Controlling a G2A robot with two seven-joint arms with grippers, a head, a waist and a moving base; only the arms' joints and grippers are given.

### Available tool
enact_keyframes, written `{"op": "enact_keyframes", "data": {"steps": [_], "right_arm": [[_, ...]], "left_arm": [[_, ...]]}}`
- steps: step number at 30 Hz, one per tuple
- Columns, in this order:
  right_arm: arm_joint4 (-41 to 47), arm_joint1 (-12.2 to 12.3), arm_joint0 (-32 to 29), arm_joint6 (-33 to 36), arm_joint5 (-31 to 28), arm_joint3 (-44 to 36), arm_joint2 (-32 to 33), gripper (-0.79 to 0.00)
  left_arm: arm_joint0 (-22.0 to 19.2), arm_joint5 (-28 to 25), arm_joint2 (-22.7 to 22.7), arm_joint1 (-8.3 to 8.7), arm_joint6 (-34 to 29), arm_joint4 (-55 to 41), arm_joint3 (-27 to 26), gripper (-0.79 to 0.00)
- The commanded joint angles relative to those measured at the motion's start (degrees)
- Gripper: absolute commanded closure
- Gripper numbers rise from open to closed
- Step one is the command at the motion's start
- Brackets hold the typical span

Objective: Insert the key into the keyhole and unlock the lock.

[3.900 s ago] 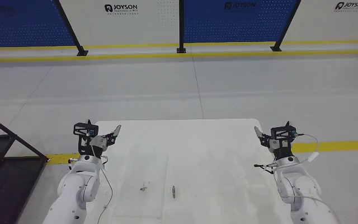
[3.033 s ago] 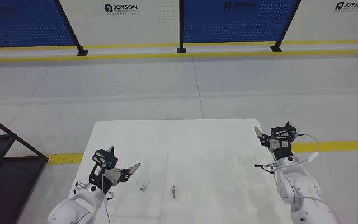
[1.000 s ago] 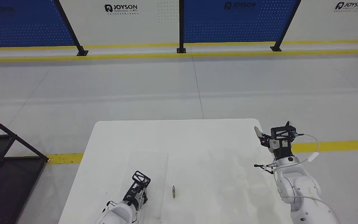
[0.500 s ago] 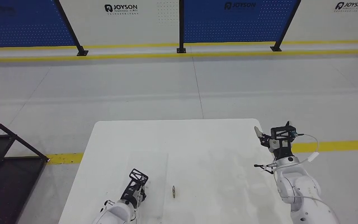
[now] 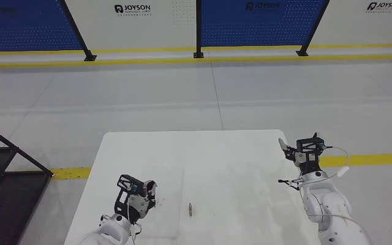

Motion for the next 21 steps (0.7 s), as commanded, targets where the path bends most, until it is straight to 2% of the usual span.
{"op": "enact_keyframes", "data": {"steps": [1, 3, 4, 5, 10, 14, 19, 21], "right_arm": [[0.0, 0.0, 0.0, 0.0, 0.0, 0.0, 0.0, -0.785], [-0.6, 0.0, 0.1, -0.2, 0.8, 0.0, 0.3, -0.785], [-5.8, 0.0, -0.2, -0.4, 4.7, 0.4, 0.6, -0.785], [-9.6, 0.0, -0.8, 0.2, 6.0, 0.0, -0.9, -0.785], [-16.6, -0.5, -4.0, 4.7, 4.3, -4.2, -8.1, -0.785], [-20.3, -0.6, -7.4, 7.9, -0.8, -8.1, -13.9, -0.785], [-23.7, -0.7, -9.9, 13.6, -8.4, -10.3, -21.2, -0.785], [-25.0, -0.9, -10.2, 14.8, -9.3, -10.5, -24.0, -0.785]], "left_arm": [[1.2, -4.9, -2.4, 0.2, 3.9, -3.7, 0.4, 0.0], [1.8, -10.8, -4.0, 0.4, 7.5, -7.0, 0.8, 0.0], [1.9, -13.1, -4.9, 0.49, 9.7, -8.1, 1.2, 0.0], [2.0, -14.6, -5.7, 0.54, 11.6, -8.5, 1.7, 0.0], [2.6, -23.1, -6.5, 0.67, 20.6, -9.2, 4.0, 0.0], [2.2, -24.6, -6.2, 0.51, 25.3, -11.7, 6.8, 0.0], [1.9, -25.1, -6.3, 0.53, 25.5, -12.1, 7.4, 0.0], [1.9, -25.1, -6.3, 0.53, 25.5, -12.1, 7.4, 0.0]]}}
